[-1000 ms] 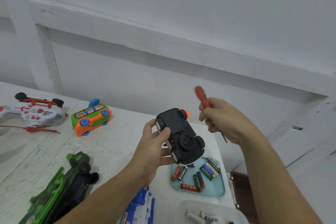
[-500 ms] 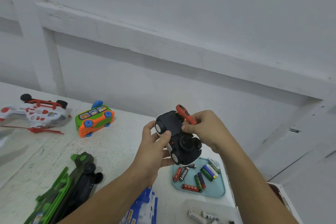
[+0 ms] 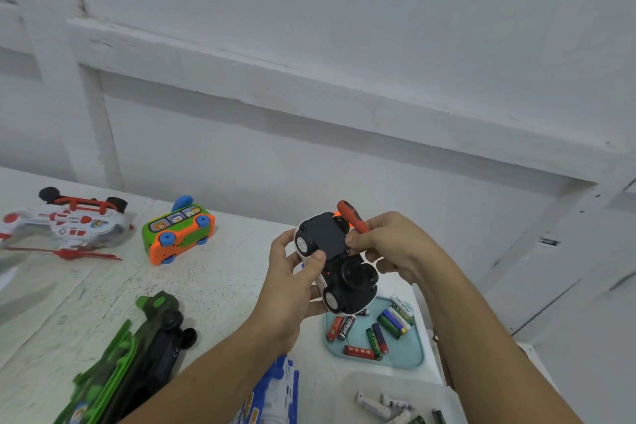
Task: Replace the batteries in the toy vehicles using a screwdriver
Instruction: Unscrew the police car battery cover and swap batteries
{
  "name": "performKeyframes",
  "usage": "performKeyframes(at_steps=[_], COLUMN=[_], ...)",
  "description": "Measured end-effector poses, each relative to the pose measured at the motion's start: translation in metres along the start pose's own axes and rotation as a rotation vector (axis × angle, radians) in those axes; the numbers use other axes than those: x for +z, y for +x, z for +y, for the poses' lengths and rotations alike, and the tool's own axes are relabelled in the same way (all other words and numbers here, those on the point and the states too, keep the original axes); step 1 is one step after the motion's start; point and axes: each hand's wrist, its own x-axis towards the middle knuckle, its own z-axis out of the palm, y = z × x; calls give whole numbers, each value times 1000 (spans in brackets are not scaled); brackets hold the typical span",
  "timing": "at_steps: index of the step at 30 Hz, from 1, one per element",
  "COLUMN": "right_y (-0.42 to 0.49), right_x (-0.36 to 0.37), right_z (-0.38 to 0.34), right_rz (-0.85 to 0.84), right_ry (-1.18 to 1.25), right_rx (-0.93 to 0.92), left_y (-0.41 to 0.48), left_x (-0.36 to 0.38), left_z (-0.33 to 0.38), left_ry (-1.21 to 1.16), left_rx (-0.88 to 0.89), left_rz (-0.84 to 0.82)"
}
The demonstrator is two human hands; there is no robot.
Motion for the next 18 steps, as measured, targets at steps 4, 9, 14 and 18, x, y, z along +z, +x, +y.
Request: performKeyframes(at_steps=[4,9,14,18], right_y=[-2,-2,-3,-4], right_x=[-1,-1,1,1], right_z=[5,8,9,7], right_rz=[2,29,77,82], right_ry=[68,116,109,101], right_rx=[-1,-22,-60,-61], left_y=[-2,-3,-2,-2], left_x=[1,3,5,5], left_z=[3,0,-1,-1], left_ry=[-32,-29,-31,-35], left_rx=[8,8,-5,-13], left_rz=[-13,-11,-6,-1])
